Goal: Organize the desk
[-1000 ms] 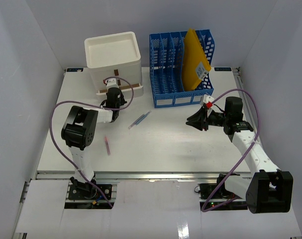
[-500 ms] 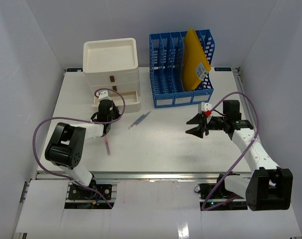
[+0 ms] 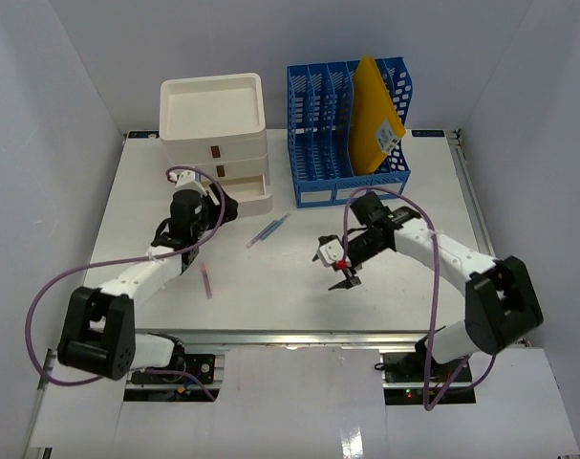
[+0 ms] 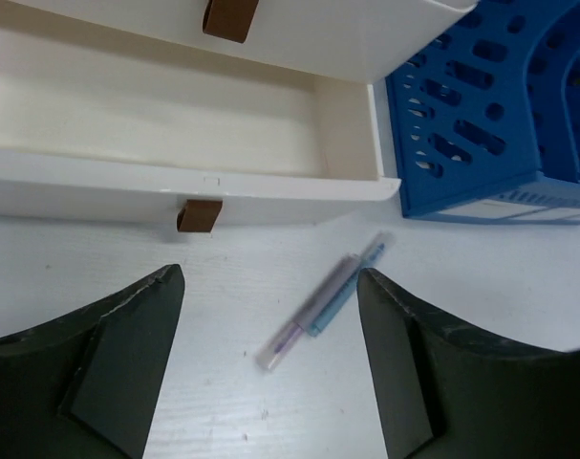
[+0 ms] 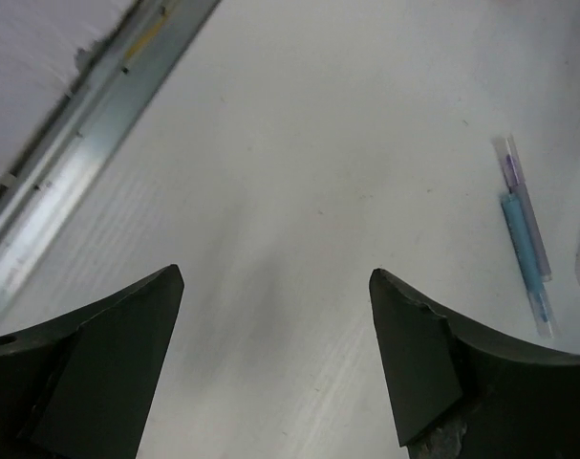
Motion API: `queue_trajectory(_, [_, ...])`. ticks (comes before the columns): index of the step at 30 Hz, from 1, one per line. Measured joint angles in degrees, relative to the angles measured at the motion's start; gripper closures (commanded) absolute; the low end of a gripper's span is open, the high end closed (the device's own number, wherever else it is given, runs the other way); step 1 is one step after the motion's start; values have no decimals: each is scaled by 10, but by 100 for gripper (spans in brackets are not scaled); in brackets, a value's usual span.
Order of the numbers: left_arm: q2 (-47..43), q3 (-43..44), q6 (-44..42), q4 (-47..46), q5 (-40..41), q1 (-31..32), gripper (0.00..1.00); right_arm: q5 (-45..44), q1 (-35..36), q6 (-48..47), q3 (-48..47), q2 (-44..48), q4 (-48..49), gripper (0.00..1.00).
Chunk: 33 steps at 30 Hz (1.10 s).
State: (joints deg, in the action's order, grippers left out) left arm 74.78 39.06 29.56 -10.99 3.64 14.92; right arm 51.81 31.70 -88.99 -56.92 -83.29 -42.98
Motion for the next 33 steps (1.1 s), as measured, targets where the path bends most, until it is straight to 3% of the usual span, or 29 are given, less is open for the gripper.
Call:
queue_trajectory(4, [-113, -13, 5, 83, -41, -13, 13, -52, 23, -11, -164, -139, 1, 18])
queue_trajectory(10, [-316, -56, 5, 202, -67, -16, 2, -108, 33, 29, -371, -331, -2, 23])
queue_trajectory(16, [-493, -90, 8, 268, -68, -16, 2, -158, 33, 73, -465, -438, -6, 30])
queue_trajectory(33, [-528, -95, 16, 304, -55, -16, 2, -202, 33, 140, -497, -480, 36, 32])
